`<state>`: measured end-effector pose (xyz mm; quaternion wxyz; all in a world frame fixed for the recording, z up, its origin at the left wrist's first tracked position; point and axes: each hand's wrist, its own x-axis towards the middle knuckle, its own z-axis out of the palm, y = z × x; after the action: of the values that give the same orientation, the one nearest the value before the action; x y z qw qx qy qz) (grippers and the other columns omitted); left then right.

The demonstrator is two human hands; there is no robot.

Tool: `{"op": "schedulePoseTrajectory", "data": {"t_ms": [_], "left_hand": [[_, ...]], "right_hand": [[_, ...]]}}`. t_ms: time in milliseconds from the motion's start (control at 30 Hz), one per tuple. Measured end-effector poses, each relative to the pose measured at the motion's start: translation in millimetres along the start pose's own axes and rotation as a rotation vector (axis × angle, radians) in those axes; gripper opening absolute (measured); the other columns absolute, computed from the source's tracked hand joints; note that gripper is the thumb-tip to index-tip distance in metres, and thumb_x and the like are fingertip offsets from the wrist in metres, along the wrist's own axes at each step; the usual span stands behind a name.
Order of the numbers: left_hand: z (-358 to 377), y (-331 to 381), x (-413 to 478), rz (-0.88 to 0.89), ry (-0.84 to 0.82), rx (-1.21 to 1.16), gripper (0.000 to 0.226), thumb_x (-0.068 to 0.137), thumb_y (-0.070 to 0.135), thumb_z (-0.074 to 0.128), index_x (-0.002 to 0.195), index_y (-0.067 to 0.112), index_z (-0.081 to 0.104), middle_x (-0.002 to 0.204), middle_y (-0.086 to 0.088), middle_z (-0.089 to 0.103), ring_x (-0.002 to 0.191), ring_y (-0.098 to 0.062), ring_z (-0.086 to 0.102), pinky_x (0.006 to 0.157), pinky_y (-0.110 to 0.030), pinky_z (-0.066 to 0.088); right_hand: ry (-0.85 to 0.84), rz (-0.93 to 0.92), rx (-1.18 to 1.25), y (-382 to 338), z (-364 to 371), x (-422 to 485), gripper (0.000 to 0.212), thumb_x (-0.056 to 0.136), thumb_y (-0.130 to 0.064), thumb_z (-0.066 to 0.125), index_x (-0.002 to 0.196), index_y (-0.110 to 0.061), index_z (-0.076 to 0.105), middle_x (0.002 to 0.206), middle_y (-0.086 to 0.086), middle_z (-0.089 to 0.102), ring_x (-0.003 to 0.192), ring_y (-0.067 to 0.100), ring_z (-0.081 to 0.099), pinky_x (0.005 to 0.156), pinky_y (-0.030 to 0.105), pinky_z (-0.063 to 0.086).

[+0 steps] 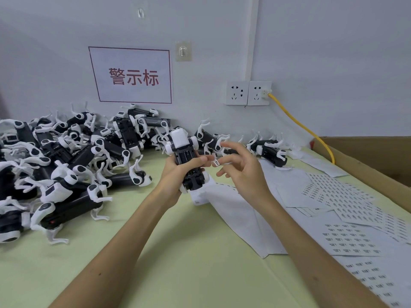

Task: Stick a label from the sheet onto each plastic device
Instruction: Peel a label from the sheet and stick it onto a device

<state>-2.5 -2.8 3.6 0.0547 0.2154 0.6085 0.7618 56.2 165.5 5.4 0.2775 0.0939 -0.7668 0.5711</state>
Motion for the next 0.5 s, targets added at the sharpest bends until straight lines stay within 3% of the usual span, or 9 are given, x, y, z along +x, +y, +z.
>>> {"op": "schedulePoseTrajectory", "data": {"t_ms": [67,300,500], "left_hand": [[1.2,0.1,-0.9,-0.008,-0.015,0.01,0.012,0.075,0.022,0.077,0.086,0.019,0.079,0.109,-0.011,0.077,0.099,-0.019,0.072,0.086,-0.041,0.057],[5.7,3.3,-5.2,-0.001,-0.027,-0.026,0.025,0.076,0.018,0.076,0.098,0.007,0.07,0.112,-0.012,0.076,0.099,-0.023,0.072,0.086,-0.043,0.053],[10.0,6.6,-9.9,-0.008,-0.063,-0.057,0.006,0.077,0.017,0.075,0.082,0.019,0.077,0.112,-0.018,0.075,0.098,-0.023,0.072,0.085,-0.04,0.053]], "right_hand": [[0.005,-0.006,-0.005,0.1,-0.1,0.0,0.049,0.09,0.007,0.05,0.126,-0.026,0.058,0.087,-0.005,0.075,0.07,0.014,0.071,0.069,0.022,0.052],[0.02,-0.038,-0.039,1.4,0.1,-0.4,0.044,0.092,0.004,0.053,0.12,-0.03,0.058,0.084,-0.007,0.075,0.07,0.014,0.071,0.068,0.022,0.053],[0.037,-0.06,-0.062,-0.4,-0.7,-1.8,0.038,0.09,-0.002,0.066,0.112,-0.032,0.06,0.078,-0.009,0.076,0.067,0.015,0.07,0.07,0.025,0.055]]}}
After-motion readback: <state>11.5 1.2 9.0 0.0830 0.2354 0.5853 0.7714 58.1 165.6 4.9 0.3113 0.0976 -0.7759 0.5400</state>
